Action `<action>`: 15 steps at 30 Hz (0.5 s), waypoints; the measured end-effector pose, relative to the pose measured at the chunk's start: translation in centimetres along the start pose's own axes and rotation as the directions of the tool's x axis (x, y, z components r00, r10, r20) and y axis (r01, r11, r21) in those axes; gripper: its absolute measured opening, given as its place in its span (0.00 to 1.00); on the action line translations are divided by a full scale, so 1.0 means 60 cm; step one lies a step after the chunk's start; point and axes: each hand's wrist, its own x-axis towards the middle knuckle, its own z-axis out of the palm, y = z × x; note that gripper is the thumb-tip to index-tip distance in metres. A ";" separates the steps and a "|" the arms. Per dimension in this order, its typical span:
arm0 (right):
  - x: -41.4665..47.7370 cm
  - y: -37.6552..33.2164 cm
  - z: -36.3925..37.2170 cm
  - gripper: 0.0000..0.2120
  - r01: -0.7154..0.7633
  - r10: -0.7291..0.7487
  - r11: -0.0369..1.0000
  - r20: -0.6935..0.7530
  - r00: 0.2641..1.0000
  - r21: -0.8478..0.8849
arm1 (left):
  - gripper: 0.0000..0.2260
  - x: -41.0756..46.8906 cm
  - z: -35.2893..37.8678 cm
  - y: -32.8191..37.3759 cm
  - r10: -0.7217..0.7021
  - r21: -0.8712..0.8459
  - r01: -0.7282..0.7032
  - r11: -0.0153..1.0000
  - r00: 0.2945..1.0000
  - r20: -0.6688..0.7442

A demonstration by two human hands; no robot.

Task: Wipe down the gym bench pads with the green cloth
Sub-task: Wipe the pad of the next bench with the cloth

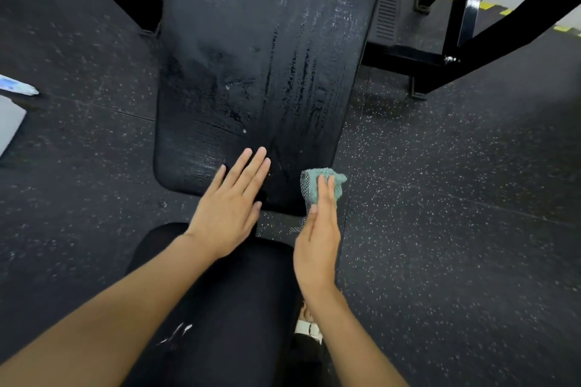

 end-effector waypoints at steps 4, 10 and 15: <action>-0.020 -0.060 -0.017 0.21 -0.016 0.015 0.998 0.014 1.000 0.055 | 0.19 -0.013 -0.068 0.033 -0.171 -0.644 0.246 0.724 0.969 0.178; -0.067 -0.217 -0.038 0.21 0.214 -0.223 0.973 0.099 0.970 0.091 | 0.19 -0.032 -0.252 0.063 -0.235 -0.913 0.374 -0.163 0.884 0.405; -0.122 -0.313 -0.057 0.22 0.399 -0.397 0.916 0.179 0.900 0.025 | 0.15 -0.093 -0.344 0.051 -0.217 -0.940 0.288 -0.182 0.921 0.324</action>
